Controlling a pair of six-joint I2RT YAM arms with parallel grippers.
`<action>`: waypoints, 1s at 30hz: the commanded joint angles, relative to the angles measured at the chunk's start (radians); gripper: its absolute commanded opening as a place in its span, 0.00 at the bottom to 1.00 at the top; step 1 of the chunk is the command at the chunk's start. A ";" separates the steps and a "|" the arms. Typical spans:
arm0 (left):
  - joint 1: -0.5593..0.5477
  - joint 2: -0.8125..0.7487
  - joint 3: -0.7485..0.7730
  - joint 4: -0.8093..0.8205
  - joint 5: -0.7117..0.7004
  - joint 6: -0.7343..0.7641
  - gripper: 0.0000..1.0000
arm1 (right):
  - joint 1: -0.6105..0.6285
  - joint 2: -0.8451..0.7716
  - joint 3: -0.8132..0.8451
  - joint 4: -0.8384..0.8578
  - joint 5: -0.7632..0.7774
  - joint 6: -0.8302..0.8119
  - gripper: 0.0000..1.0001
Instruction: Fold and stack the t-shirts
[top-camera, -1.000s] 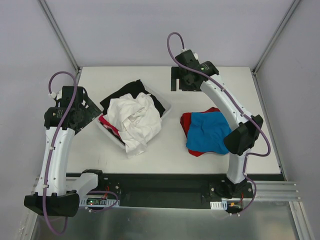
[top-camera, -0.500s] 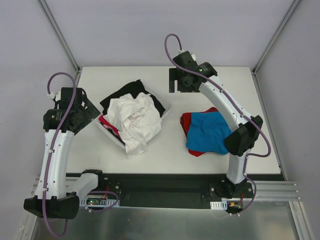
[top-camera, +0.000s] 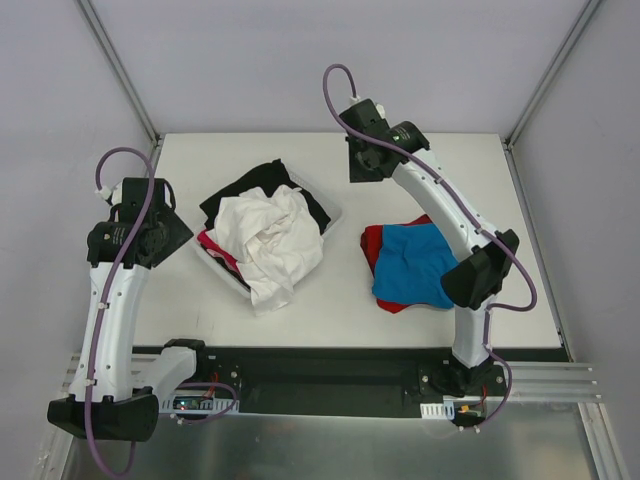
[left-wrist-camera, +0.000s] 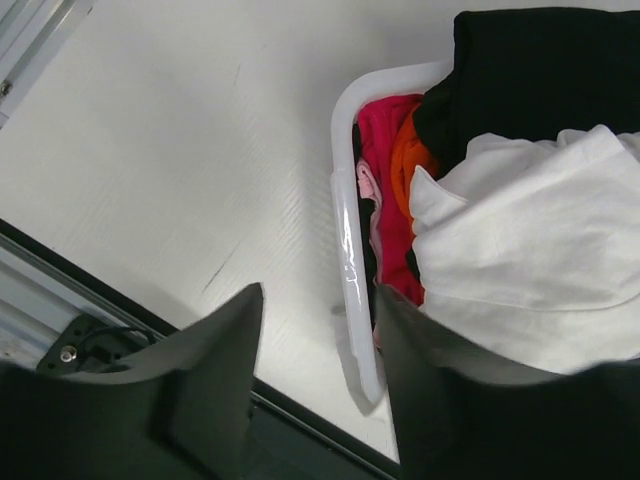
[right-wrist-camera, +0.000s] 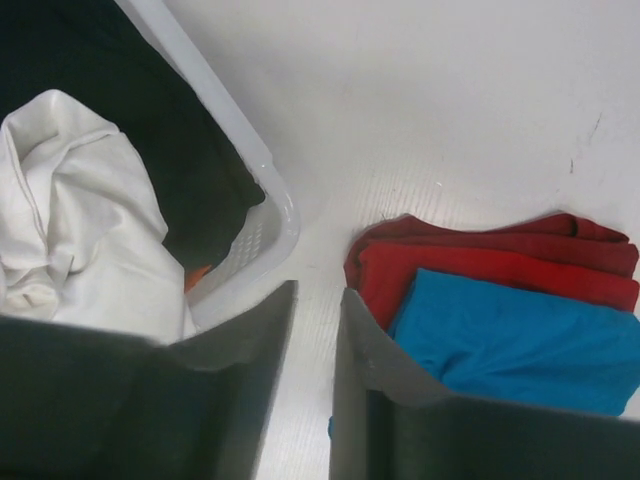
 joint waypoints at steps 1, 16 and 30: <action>-0.007 -0.008 0.002 0.008 -0.015 0.010 0.77 | 0.011 -0.008 0.035 -0.031 0.026 -0.019 0.56; -0.007 -0.023 -0.006 0.011 0.000 -0.010 0.00 | 0.014 -0.019 0.035 -0.030 0.052 -0.008 0.01; -0.006 -0.020 0.004 0.012 0.013 0.001 0.99 | 0.016 -0.022 0.024 -0.025 0.026 -0.022 0.96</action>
